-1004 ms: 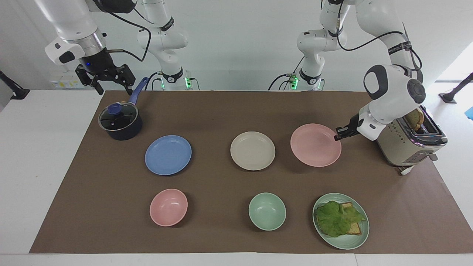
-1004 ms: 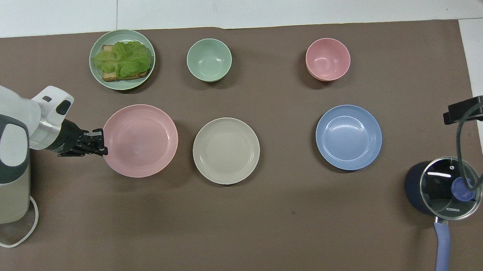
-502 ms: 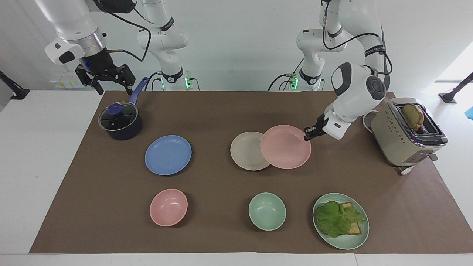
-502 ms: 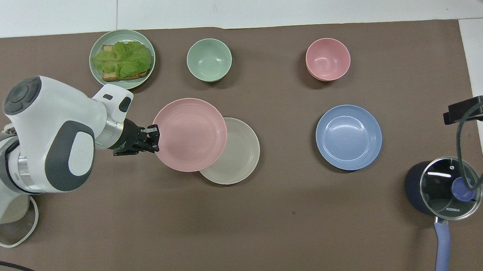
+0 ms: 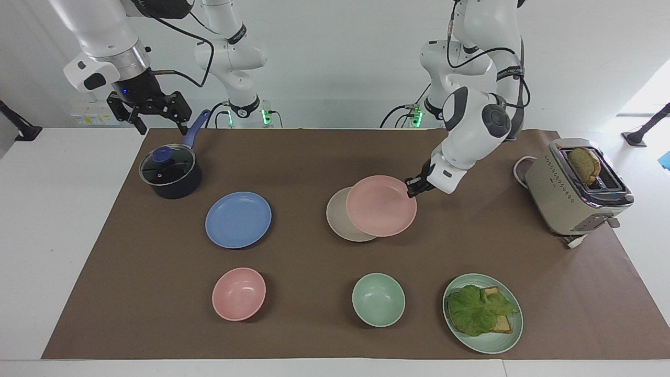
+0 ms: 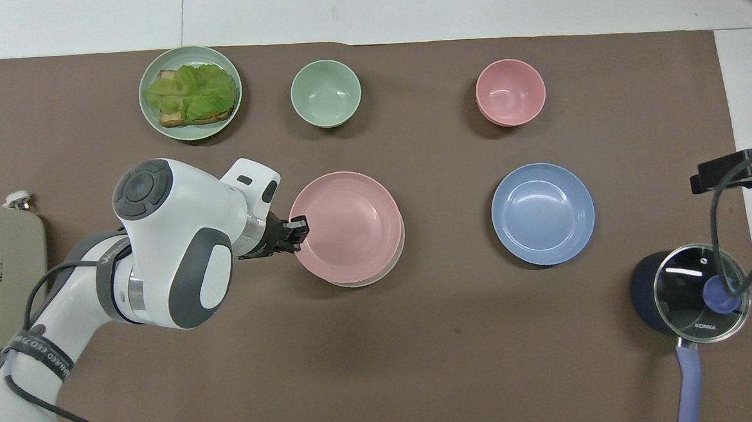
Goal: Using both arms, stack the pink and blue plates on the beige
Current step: 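Lower the pink plate onto the beige plate and open the left gripper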
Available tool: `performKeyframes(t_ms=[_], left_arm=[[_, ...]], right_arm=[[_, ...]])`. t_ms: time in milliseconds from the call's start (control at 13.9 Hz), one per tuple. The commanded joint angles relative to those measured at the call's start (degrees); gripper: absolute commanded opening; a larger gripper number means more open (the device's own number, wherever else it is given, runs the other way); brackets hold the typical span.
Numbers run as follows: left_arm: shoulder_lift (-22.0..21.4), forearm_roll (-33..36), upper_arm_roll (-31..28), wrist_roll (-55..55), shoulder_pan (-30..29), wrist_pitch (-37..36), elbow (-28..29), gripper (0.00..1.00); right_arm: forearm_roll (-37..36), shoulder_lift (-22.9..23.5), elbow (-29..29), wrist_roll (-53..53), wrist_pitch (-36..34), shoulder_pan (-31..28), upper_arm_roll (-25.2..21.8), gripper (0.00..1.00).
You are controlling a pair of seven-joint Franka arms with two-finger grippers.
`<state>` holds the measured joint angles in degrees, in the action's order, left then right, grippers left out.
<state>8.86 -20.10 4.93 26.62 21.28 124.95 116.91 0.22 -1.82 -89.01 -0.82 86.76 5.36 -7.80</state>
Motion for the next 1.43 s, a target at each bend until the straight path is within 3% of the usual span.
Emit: performKeyframes(t_ms=[0,717,789,860,932,1362], left_arm=[[-0.07,-1.17,-0.97,0.10,0.87,2.58,1.82,0.00],[1.51,-1.17,-0.97,-0.07,2.01,4.69,1.83,0.00],[1.51,-1.17,-0.97,-0.25,2.01,4.69,1.83,0.15],[1.51,-1.17,-0.97,-0.34,2.01,4.69,1.83,0.82],[1.60,-1.17,-0.97,-0.34,1.92,4.78,1.74,1.00],[1.17,0.14,-1.41,-0.60,1.40,3.38,-0.80,1.00]], right_arm=[[0.84,-1.26,-1.51,-1.20,0.96,-0.53,0.24,1.00],[0.84,-1.26,-1.51,-1.20,0.96,-0.88,0.24,1.00],[0.84,-1.26,-1.51,-1.20,0.61,-0.88,0.24,1.00],[0.66,-1.43,-1.69,-1.03,-0.26,-0.79,0.24,1.00],[0.49,-1.44,-1.69,-1.20,-0.27,-0.88,0.24,1.00],[-0.22,-2.40,-3.88,-0.15,2.10,-0.17,0.51,1.00]])
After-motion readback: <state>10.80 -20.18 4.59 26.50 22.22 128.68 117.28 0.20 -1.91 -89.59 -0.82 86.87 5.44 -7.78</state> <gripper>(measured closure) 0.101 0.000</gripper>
